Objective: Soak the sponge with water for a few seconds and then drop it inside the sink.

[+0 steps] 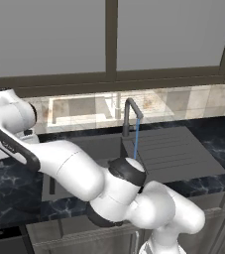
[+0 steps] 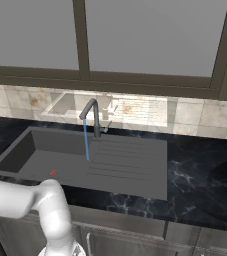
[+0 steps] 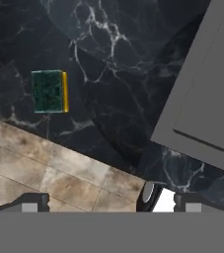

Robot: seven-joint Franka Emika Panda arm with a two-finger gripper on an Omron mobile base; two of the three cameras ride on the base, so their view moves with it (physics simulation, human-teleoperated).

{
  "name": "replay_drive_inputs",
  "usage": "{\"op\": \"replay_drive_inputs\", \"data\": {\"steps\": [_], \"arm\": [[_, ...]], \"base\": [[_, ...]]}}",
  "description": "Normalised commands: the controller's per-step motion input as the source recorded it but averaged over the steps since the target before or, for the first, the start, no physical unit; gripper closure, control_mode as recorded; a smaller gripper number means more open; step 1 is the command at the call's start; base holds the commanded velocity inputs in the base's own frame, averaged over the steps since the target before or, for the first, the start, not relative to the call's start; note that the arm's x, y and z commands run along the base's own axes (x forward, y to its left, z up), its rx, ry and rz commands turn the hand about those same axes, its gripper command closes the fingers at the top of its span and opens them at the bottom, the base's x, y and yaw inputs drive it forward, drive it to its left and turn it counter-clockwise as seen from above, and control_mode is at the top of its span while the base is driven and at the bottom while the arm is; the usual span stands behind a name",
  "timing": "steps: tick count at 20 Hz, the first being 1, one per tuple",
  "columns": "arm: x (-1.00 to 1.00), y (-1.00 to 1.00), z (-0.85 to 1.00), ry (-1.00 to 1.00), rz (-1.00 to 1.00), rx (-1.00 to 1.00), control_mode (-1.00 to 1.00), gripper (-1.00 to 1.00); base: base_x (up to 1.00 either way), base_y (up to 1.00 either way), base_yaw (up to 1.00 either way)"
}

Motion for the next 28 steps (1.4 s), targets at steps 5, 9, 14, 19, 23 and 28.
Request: {"op": "replay_drive_inputs", "data": {"steps": [5, 9, 14, 19, 23, 28], "arm": [[-0.04, 0.07, -0.40, 0.03, 0.08, 0.00, -1.00, -1.00], [0.00, 0.15, -0.56, 0.00, 0.11, 0.00, -1.00, -1.00], [0.00, 0.20, -0.55, -0.02, 0.10, 0.00, -1.00, -1.00], [0.00, 0.20, -0.36, -0.03, 0.10, 0.00, -1.00, -1.00], [0.00, 0.24, -0.12, 0.00, 0.10, 0.00, -1.00, -1.00], [0.00, 0.24, 0.00, 0.05, 0.11, 0.01, -1.00, -1.00]], "base": [[0.00, 0.00, 0.00], [0.00, 0.00, 0.00], [0.00, 0.00, 0.00], [0.00, 0.00, 0.00], [0.00, 0.00, 0.00], [0.00, 0.00, 0.00]]}}
